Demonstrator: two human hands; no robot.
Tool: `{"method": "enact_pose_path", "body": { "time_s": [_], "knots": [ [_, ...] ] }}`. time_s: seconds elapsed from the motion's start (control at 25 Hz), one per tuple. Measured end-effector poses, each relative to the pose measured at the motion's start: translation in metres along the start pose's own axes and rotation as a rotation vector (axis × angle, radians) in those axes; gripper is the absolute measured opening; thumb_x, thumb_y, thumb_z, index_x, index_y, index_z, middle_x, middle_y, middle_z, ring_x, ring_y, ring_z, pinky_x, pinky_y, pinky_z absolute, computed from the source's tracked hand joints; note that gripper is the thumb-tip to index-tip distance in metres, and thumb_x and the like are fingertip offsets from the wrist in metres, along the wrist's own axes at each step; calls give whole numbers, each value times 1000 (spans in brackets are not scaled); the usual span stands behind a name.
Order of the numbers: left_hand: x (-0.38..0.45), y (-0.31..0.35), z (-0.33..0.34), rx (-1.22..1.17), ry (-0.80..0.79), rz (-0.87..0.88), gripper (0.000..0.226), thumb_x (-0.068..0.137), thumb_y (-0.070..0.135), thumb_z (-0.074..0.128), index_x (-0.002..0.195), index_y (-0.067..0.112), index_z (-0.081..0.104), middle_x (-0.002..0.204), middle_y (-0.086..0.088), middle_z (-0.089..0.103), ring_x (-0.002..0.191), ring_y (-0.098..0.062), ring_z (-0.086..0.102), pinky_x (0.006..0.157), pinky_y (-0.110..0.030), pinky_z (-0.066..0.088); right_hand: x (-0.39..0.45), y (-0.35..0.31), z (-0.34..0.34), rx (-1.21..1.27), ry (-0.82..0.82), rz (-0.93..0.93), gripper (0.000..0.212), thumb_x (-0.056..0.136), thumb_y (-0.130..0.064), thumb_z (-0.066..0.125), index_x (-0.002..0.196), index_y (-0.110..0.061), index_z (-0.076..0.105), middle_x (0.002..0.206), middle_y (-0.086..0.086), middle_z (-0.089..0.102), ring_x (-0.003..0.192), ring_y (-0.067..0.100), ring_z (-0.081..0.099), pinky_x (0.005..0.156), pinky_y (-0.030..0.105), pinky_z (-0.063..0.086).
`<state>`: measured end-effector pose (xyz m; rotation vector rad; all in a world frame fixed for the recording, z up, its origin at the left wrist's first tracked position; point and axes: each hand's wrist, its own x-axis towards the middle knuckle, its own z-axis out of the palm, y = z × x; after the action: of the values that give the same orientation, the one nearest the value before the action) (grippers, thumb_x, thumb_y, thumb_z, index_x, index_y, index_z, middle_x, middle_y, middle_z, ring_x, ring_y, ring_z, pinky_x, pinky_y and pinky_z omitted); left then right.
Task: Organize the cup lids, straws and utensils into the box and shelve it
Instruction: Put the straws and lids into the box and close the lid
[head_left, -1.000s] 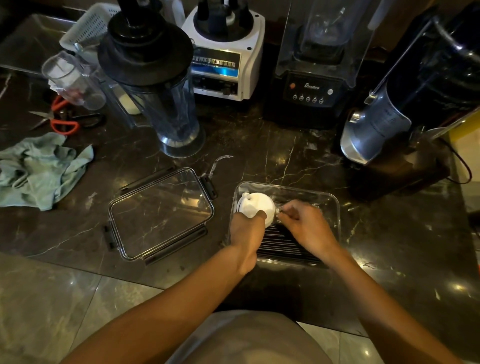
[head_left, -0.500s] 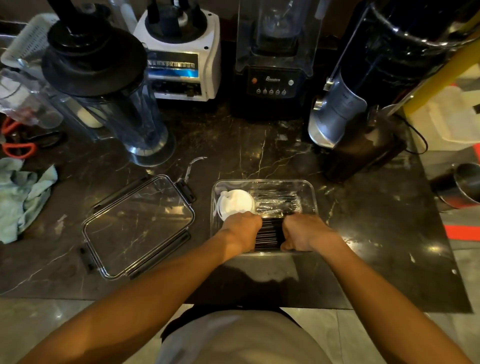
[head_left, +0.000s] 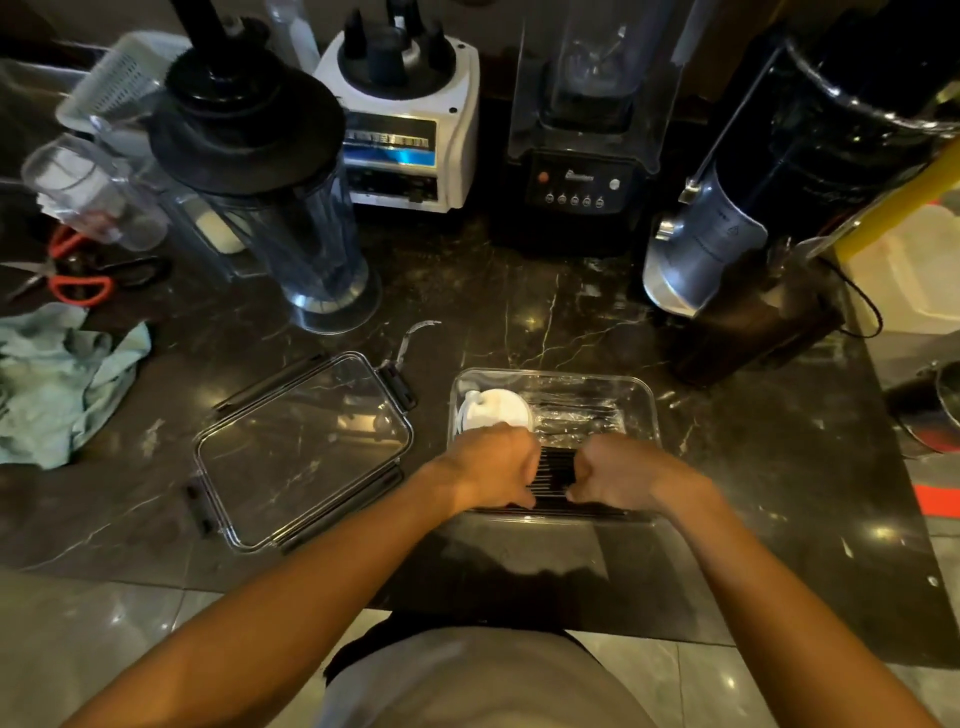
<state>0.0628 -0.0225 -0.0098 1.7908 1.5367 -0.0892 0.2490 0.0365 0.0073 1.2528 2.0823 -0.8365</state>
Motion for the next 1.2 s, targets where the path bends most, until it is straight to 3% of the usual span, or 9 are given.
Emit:
{"method": "enact_pose_path", "body": {
  "time_s": [0.12, 0.2, 0.28, 0.44, 0.64, 0.88, 1.0, 1.2],
  "knots": [
    [-26, -33, -28, -134, 231, -49, 30, 82, 40, 82, 103, 25, 66, 105, 2, 71, 95, -20, 68, 78, -34, 54, 5, -37, -27, 155, 279, -122, 16, 90, -41, 72, 84, -27, 68, 81, -8, 69, 77, 11, 65, 72, 39, 55],
    [-47, -63, -42, -232, 418, -115, 36, 80, 40, 84, 107, 22, 67, 99, 1, 72, 92, -21, 71, 78, -36, 58, 18, -72, -37, 326, 463, -197, 15, 91, -40, 71, 99, -28, 71, 94, -8, 72, 88, 11, 67, 78, 39, 56],
    [-66, -91, -50, -298, 552, -212, 46, 79, 43, 85, 117, 23, 68, 110, 1, 72, 98, -18, 71, 83, -36, 58, 32, -105, -41, 438, 527, -270, 33, 91, -40, 72, 121, -26, 69, 116, -5, 71, 106, 13, 65, 90, 37, 54],
    [-107, -145, -43, -443, 694, -369, 67, 74, 48, 88, 131, 23, 66, 127, -4, 67, 114, -23, 67, 96, -44, 56, 65, -168, -33, 282, 527, -395, 55, 89, -38, 73, 139, -21, 59, 137, 3, 61, 126, 21, 56, 103, 36, 47],
    [-141, -192, -9, -555, 803, -714, 82, 78, 53, 82, 146, 18, 53, 143, -16, 54, 131, -35, 55, 109, -49, 48, 98, -211, 1, 106, 328, -445, 73, 89, -38, 75, 153, -23, 43, 158, 5, 39, 146, 24, 32, 114, 34, 30],
    [-173, -222, 19, -488, 720, -858, 84, 88, 44, 77, 158, 28, 34, 156, -15, 36, 143, -38, 38, 116, -55, 39, 121, -234, 45, -272, 268, -504, 92, 85, -46, 76, 160, -34, 24, 171, 4, 14, 156, 31, 4, 124, 55, 14],
    [-179, -226, 26, -517, 707, -904, 79, 90, 37, 75, 155, 17, 35, 149, -19, 41, 138, -39, 41, 112, -52, 42, 128, -237, 59, -282, 186, -453, 95, 86, -49, 75, 160, -39, 17, 172, 2, 4, 156, 30, -5, 124, 58, 9],
    [-180, -245, 30, -742, 763, -978, 55, 96, 25, 70, 139, -1, 46, 140, -24, 49, 129, -42, 51, 109, -49, 48, 132, -234, 63, -230, 138, -415, 89, 87, -54, 69, 160, -38, 21, 172, 0, -1, 156, 27, -8, 124, 58, 10]
  ]
}}
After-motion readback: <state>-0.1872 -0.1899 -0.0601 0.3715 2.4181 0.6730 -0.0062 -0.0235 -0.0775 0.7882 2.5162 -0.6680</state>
